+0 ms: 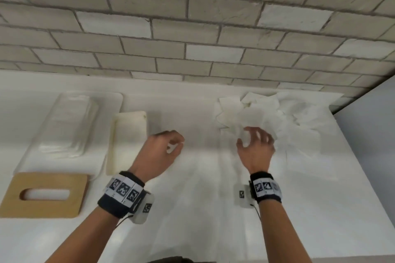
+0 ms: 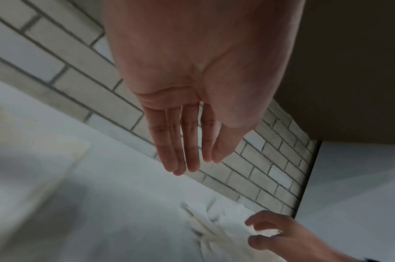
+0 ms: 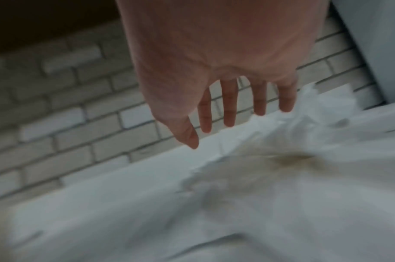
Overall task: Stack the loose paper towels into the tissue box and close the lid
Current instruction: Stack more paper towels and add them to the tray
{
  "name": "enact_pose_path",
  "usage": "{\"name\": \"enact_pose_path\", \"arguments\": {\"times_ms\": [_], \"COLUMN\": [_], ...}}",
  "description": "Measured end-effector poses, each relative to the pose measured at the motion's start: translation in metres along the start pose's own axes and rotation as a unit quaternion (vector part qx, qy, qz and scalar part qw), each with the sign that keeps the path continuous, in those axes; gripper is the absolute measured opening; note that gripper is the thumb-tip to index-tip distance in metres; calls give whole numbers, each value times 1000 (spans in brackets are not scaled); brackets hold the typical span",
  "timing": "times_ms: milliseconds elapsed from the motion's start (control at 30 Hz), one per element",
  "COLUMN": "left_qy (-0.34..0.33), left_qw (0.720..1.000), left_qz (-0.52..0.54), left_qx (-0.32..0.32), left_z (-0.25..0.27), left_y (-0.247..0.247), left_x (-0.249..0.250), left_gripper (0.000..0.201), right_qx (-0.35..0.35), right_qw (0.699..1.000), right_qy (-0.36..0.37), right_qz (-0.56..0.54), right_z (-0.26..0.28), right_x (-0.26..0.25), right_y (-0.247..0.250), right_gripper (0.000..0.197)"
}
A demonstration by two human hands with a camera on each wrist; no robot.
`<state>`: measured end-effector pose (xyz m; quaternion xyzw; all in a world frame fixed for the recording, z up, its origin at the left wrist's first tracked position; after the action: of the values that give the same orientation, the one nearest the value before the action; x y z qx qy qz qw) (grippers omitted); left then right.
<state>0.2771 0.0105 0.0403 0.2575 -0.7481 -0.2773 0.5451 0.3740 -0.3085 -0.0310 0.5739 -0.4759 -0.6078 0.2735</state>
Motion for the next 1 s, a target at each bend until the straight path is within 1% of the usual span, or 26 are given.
{"name": "enact_pose_path", "arguments": {"times_ms": [33,100,133,167,200,233,300,367,433,467,533,567,600,633,667,700,733,800,833,867,933,967,1000], "left_qy": [6,30,42,53,61,67,69,64,43,26,0,9,32,62,88,109,124,129,118,98,34,-3,-36], "left_qw": [1000,999,998,997,996,995,995,995,996,996,990,984,978,972,969,971,976,984,987,990,996,997,996], "left_qz": [11,24,25,26,27,28,20,5,-15,-31,-63,-72,-75,-72,-63,-42,-14,32,37,32,17,17,17], "left_qx": [-12,-35,-42,-49,-56,-63,-72,-70,-71,-81,-130,-161,-192,-216,-222,-208,-179,-121,-106,-97,-86,-81,-75], "left_z": [-1,-2,-3,-4,-5,-7,-14,-23,-36,-43,-54,-58,-61,-64,-68,-71,-75,-80,-83,-86,-92,-96,-100], "left_y": [-20,-57,-73,-86,-97,-108,-124,-134,-144,-151,-169,-179,-188,-195,-198,-199,-196,-183,-176,-167,-147,-136,-124], "left_x": [5,5,4,2,0,-1,0,3,10,16,21,17,11,2,-6,-12,-16,-17,-12,-3,22,37,53], "left_gripper": [9,10,10,11,11,12,11,14,28,40,73,87,95,97,94,89,85,75,67,56,28,17,12], "right_qx": [-33,-148,-200,-235,-254,-256,-235,-234,-246,-254,-285,-304,-321,-332,-329,-306,-265,-184,-169,-176,-231,-253,-266], "right_qw": [999,985,976,967,962,961,965,964,959,956,947,942,937,937,940,947,958,970,968,959,933,923,917], "right_qy": [-27,-67,-66,-52,-30,-3,46,74,93,103,116,119,117,108,95,81,70,58,61,77,141,170,185], "right_qz": [30,55,64,79,92,103,108,103,102,101,92,82,64,31,-11,-52,-87,-146,-178,-208,-237,-236,-234], "right_z": [-19,-46,-51,-51,-46,-38,-14,16,43,54,71,77,80,80,75,67,56,33,24,16,9,9,9], "right_x": [21,51,60,63,63,61,55,52,53,53,53,54,54,53,51,49,46,39,34,24,-2,-14,-23], "right_y": [-6,-28,-40,-48,-54,-57,-54,-50,-45,-43,-37,-34,-29,-22,-14,-3,9,29,33,34,27,24,22], "right_gripper": [57,73,74,74,73,71,70,70,72,72,69,68,65,62,58,54,50,43,42,45,57,57,50]}}
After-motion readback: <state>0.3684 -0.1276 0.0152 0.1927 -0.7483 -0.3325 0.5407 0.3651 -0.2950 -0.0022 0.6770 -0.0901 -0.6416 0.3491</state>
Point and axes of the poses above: each hand's wrist, its own z-axis away from the middle knuckle, its own y-axis out of the back of the hand, x = y × z, the point moved 9 cm from there along -z, towards the middle knuckle, and after that the axes turned 9 degrees about -y, right-handed, at the moved point
